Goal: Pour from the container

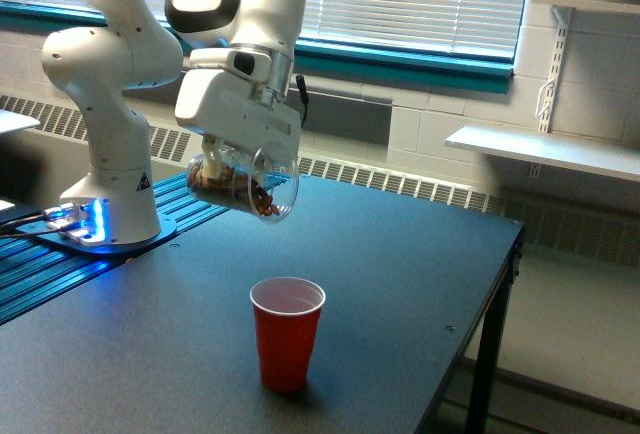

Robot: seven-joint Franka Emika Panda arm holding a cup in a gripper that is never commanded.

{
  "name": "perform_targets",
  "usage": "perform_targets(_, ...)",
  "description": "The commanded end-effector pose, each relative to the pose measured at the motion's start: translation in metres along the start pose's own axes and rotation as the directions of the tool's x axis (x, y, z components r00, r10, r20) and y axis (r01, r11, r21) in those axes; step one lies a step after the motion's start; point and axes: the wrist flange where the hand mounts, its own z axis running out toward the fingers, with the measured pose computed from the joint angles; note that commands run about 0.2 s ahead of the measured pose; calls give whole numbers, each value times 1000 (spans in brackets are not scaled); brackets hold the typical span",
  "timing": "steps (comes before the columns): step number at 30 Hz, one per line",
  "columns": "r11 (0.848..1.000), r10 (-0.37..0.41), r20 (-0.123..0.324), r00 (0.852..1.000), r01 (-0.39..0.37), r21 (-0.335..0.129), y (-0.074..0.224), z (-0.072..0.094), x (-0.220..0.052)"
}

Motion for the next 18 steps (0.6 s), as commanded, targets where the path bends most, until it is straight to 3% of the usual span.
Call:
perform_targets(1, 1000, 16, -14, 1000, -17, -26, -10, -3, 3)
perform_targets(18, 994, -37, -21, 999, 35, -101, -28, 4, -6)
